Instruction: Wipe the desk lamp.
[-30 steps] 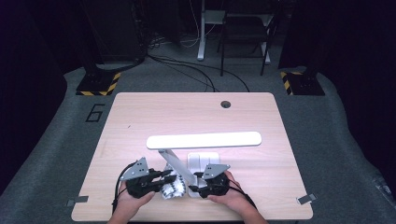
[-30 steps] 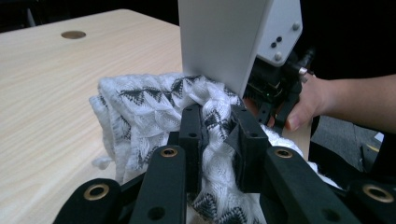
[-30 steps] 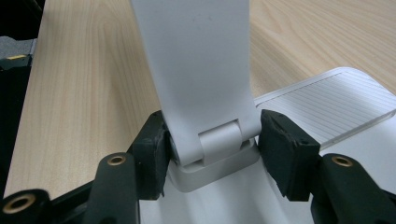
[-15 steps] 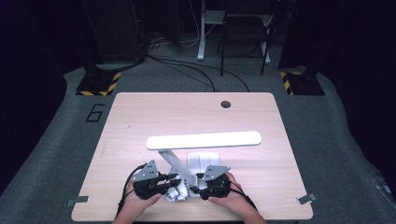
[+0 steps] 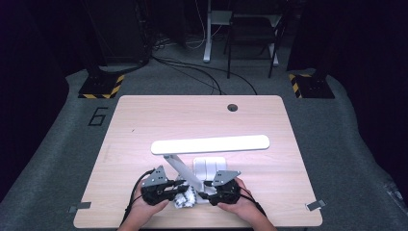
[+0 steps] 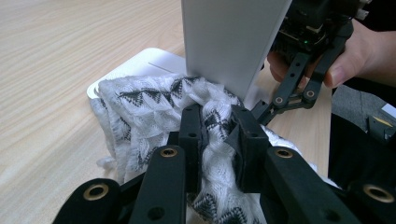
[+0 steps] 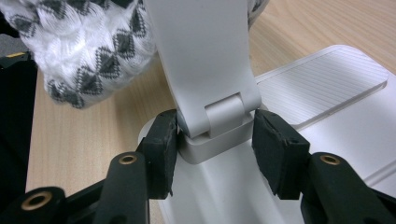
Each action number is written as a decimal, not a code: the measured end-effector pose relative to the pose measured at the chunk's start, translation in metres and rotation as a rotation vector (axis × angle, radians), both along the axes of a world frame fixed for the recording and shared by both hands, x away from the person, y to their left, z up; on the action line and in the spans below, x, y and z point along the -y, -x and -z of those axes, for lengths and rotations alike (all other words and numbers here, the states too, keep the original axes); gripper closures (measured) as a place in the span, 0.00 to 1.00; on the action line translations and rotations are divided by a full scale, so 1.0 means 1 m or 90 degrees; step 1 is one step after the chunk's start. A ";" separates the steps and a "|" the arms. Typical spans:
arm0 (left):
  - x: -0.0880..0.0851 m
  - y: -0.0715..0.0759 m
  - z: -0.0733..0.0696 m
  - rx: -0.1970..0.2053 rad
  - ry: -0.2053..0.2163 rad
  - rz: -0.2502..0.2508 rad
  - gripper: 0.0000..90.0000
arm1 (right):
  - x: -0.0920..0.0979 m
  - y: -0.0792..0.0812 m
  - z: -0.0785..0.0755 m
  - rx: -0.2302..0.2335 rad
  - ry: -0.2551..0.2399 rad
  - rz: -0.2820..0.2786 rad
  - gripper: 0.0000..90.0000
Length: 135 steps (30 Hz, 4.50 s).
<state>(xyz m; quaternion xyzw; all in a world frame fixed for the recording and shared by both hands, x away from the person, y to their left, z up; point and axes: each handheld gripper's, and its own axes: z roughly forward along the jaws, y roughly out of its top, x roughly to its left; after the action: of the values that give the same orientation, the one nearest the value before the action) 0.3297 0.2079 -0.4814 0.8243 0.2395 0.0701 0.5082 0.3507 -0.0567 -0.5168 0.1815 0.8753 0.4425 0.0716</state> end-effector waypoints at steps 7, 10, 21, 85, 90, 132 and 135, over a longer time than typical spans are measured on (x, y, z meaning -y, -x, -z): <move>0.006 -0.003 0.006 -0.009 -0.019 0.010 0.85 | 0.001 0.003 0.000 0.002 -0.004 0.006 0.65; 0.009 -0.003 0.010 -0.012 -0.021 0.007 0.85 | 0.002 0.002 0.000 0.001 -0.007 0.002 0.65; 0.015 -0.011 0.022 -0.031 -0.044 0.011 0.85 | -0.004 0.008 0.001 -0.003 -0.014 0.038 0.65; 0.001 -0.010 0.038 -0.029 -0.154 0.003 0.57 | -0.006 0.010 0.003 0.002 -0.024 0.055 0.65; 0.001 -0.010 0.037 -0.028 -0.161 -0.004 0.75 | -0.005 0.010 0.003 0.005 -0.023 0.052 0.65; 0.006 -0.015 0.019 -0.036 -0.047 0.026 0.86 | -0.005 0.009 0.003 -0.002 -0.028 0.051 0.65; 0.009 -0.017 0.022 -0.037 -0.059 0.027 0.86 | -0.005 0.009 0.003 -0.002 -0.028 0.051 0.65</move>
<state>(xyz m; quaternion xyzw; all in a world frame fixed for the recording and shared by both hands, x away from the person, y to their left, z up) 0.3468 0.1986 -0.5038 0.8534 0.2329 0.0464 0.4640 0.3412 -0.0518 -0.5201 0.2187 0.8576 0.4579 0.0837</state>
